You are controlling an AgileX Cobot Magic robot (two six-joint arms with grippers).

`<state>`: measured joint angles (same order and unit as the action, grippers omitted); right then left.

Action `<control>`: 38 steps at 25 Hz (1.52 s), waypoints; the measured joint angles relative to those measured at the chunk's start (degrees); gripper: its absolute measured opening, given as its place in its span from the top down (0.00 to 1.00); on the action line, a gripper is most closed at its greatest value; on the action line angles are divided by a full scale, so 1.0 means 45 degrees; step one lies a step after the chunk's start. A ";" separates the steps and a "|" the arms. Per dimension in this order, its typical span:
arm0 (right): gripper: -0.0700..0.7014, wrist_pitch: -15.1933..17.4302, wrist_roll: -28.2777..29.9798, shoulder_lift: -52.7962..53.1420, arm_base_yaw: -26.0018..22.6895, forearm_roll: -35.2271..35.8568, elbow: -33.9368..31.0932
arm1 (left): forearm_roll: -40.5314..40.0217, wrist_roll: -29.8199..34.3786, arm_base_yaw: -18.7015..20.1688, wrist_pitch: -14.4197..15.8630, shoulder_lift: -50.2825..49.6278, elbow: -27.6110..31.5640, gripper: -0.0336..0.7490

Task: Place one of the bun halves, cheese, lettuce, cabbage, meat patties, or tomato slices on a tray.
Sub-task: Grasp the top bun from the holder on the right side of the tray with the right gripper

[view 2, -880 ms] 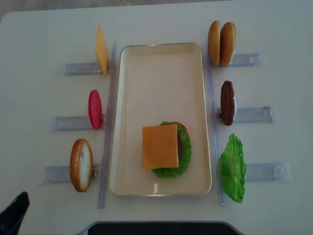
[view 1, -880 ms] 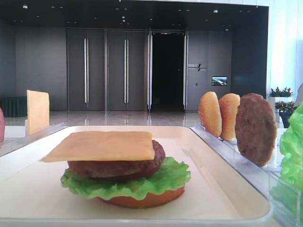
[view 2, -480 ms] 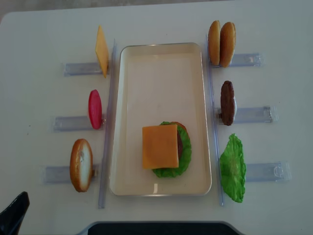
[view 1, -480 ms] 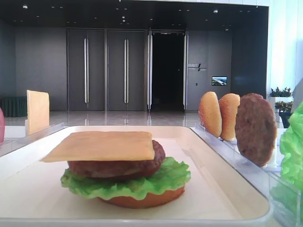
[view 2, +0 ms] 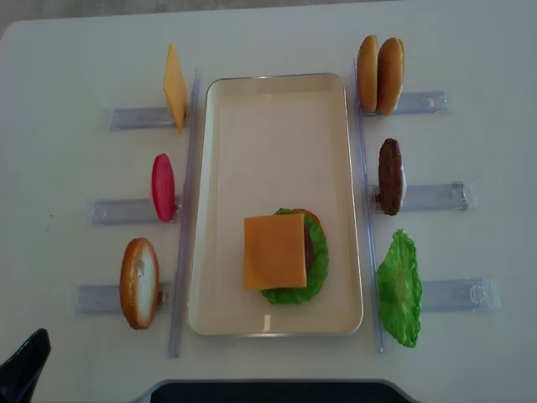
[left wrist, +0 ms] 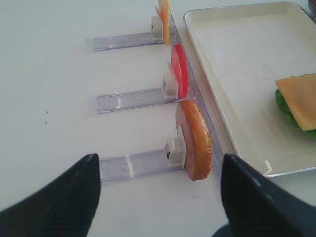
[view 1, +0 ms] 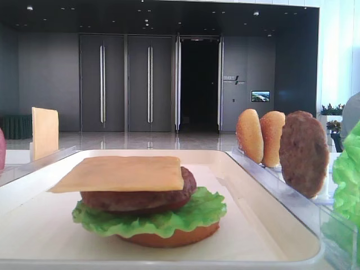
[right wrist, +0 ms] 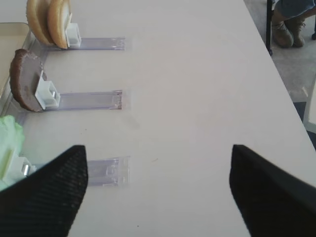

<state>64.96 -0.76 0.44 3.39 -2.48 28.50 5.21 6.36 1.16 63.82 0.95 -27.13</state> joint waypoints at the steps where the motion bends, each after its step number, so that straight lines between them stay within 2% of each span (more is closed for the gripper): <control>1: 0.15 0.0000 0.0000 0.0000 0.0000 0.0000 0.0000 | 0.0000 0.0000 0.0000 0.0000 0.0000 0.0000 0.22; 33: 0.15 0.0000 -0.0120 0.0000 0.0000 0.0017 0.0000 | 0.0000 0.0000 0.0000 0.0000 0.0000 0.0000 0.22; 38: 0.15 -0.0012 -0.0546 -0.1992 0.0000 0.0327 0.0282 | 0.0000 0.0000 0.0000 0.0000 0.0000 0.0000 0.22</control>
<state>64.91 -3.22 -8.52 3.39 -1.01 29.77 5.21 6.36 1.16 63.82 0.95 -27.13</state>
